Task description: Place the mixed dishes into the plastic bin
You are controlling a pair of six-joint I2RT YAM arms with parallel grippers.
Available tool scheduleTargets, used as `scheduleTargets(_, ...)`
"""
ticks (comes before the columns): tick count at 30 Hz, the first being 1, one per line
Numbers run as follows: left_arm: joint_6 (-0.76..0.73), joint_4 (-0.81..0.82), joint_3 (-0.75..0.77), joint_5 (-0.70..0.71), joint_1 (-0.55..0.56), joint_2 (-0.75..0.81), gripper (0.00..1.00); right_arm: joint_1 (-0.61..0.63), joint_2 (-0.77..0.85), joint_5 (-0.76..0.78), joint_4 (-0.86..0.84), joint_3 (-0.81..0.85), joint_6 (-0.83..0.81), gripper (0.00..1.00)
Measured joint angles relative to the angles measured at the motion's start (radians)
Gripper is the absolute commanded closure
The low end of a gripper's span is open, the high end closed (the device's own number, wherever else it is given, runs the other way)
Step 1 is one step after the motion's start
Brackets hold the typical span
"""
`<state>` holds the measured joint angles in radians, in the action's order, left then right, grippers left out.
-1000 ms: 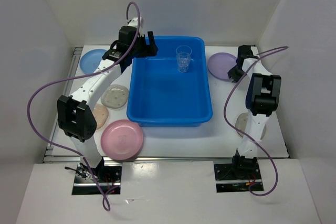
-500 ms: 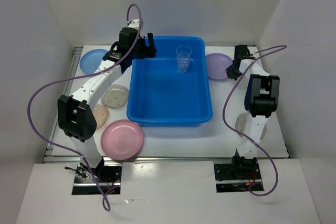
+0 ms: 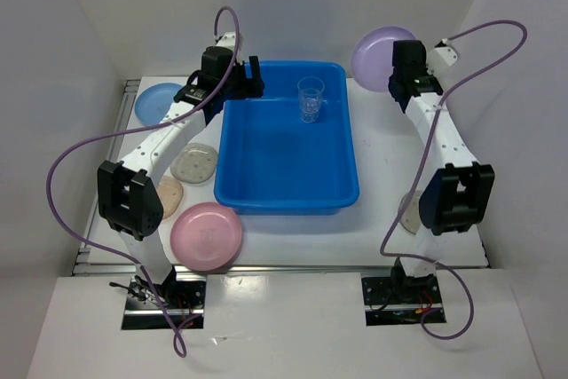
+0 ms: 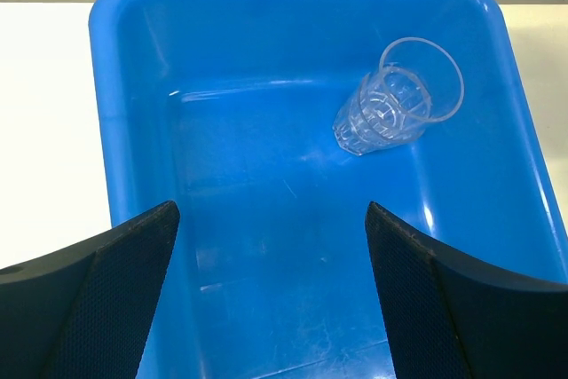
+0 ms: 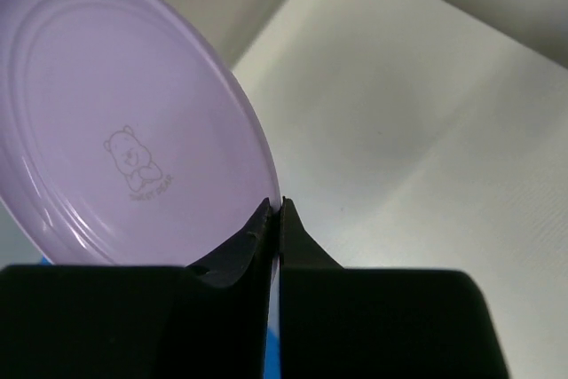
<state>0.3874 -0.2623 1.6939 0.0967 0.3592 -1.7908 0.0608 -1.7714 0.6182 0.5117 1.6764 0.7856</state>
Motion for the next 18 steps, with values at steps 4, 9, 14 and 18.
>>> scheduleTargets(4, 0.000, -0.002, 0.000, 0.001, 0.000, 0.001, 0.08, 0.057, 0.121, -0.008, -0.001, 0.001, -0.048, 0.99)
scheduleTargets(9, -0.019, -0.020, 0.000, 0.049, 0.000, 0.008, 0.06, 0.124, 0.238, -0.162, 0.006, -0.018, -0.082, 0.99)
scheduleTargets(14, -0.098, -0.047, 0.000, 0.218, 0.002, 0.045, 0.04, 0.240, 0.300, -0.338, 0.060, -0.126, -0.112, 0.99)
scheduleTargets(18, -0.156, -0.048, -0.013, 0.354, -0.024, 0.085, 0.04, 0.350, 0.262, -0.432, 0.123, -0.183, -0.127, 0.99)
